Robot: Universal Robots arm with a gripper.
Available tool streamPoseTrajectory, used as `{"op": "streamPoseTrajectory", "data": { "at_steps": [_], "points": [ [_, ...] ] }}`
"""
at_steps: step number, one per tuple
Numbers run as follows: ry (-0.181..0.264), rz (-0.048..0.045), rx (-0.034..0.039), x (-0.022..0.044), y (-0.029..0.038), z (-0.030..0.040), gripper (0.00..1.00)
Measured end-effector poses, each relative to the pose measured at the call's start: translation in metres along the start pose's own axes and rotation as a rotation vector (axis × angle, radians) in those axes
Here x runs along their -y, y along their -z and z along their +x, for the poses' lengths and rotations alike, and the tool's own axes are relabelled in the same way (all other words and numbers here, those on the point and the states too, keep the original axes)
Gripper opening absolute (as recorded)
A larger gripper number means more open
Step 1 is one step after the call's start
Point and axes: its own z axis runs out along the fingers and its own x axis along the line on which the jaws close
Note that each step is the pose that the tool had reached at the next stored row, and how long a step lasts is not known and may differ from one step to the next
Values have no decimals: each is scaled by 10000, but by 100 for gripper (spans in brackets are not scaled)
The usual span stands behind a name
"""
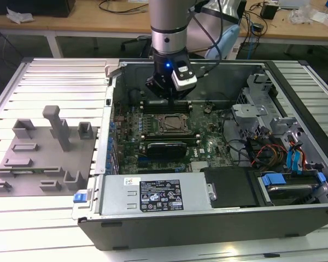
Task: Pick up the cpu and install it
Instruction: 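Install the first cpu locking lever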
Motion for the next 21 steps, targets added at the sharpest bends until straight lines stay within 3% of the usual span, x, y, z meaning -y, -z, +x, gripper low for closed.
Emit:
{"op": "streamPoseTrajectory", "data": {
  "at_steps": [3,5,12,14,17,21],
  "points": [
    [5,19,-78,-4,-10,-98,11],
    [8,27,-127,43,-17,-146,11],
    [116,43,-223,185,-46,-177,11],
    [136,52,-289,203,-66,-179,11],
    [240,82,-473,219,-111,-177,11],
    [324,77,-478,219,-113,-177,11]
  ]
}}
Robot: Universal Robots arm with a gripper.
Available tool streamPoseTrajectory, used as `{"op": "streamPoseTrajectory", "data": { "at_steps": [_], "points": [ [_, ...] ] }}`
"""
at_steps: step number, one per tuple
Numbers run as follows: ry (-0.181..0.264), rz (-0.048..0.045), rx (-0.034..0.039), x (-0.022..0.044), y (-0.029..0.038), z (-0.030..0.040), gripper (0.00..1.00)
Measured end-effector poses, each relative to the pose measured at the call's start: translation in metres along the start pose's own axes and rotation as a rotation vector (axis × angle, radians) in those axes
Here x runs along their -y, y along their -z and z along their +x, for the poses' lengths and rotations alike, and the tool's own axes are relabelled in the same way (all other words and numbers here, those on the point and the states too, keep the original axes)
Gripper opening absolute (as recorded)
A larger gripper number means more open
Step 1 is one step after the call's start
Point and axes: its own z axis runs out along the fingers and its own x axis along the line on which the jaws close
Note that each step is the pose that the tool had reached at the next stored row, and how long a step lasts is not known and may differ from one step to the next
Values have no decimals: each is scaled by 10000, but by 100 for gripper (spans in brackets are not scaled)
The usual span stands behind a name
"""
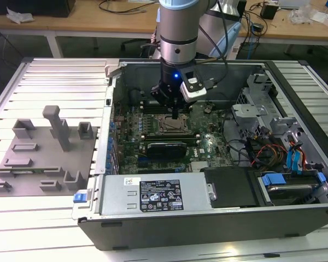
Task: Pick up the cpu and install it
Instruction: 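Install the first cpu locking lever, then install the second cpu locking lever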
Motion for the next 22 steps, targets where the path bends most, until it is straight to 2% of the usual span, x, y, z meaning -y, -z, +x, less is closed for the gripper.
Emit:
{"op": "streamPoseTrajectory", "data": {
  "at_steps": [12,16,22],
  "points": [
    [5,-1,1,0,0,0,11],
    [6,-1,1,46,-2,-8,11],
    [4,-2,1,77,-4,-13,11]
  ]
}}
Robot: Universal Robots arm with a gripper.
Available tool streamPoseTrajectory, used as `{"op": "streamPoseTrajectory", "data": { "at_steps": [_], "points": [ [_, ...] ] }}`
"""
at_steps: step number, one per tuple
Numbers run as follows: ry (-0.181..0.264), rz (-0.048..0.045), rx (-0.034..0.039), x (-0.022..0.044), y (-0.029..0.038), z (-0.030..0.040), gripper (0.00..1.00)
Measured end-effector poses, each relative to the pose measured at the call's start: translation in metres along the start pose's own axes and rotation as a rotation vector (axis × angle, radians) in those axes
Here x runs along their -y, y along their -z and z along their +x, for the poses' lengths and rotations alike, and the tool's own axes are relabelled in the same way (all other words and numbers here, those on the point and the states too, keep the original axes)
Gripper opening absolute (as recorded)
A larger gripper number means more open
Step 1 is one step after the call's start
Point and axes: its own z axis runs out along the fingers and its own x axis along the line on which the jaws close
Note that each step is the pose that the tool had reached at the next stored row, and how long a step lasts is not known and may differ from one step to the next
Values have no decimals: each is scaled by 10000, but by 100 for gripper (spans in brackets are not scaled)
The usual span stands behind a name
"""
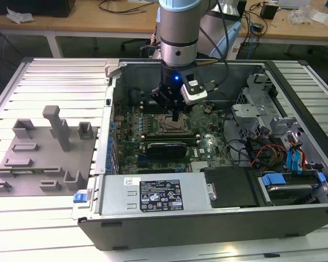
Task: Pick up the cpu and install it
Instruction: 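Install the second cpu locking lever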
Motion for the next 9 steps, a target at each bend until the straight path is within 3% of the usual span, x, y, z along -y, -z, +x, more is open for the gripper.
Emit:
{"op": "streamPoseTrajectory", "data": {
  "at_steps": [9],
  "points": [
    [1,1,0,2,11,-1,11]
  ]
}}
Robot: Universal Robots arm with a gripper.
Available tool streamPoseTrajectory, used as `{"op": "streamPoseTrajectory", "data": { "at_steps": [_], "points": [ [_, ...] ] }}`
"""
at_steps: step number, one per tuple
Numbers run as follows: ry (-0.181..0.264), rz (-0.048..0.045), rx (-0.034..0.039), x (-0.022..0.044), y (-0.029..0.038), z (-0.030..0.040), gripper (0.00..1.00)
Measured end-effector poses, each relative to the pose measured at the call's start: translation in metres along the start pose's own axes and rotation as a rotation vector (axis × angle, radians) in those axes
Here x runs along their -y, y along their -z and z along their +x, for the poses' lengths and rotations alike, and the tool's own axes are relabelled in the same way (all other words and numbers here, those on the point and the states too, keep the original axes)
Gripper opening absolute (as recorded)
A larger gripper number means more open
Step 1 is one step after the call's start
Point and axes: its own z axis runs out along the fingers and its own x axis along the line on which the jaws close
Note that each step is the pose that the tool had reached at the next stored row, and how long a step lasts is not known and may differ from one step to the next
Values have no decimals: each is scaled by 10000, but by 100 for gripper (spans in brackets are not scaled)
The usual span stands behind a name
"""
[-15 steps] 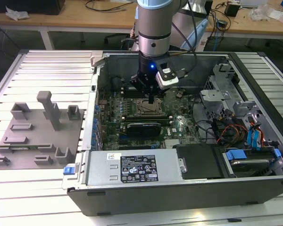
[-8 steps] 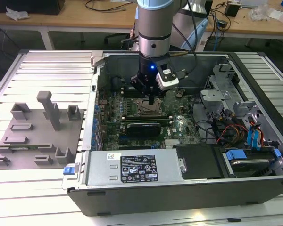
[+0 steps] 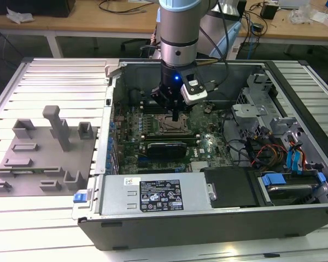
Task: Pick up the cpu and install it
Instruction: 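Install the second cpu locking lever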
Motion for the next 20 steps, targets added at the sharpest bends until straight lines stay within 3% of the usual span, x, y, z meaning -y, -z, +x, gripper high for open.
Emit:
{"op": "streamPoseTrajectory", "data": {
  "at_steps": [20],
  "points": [
    [-2,-45,-8,30,8,-6,11]
  ]
}}
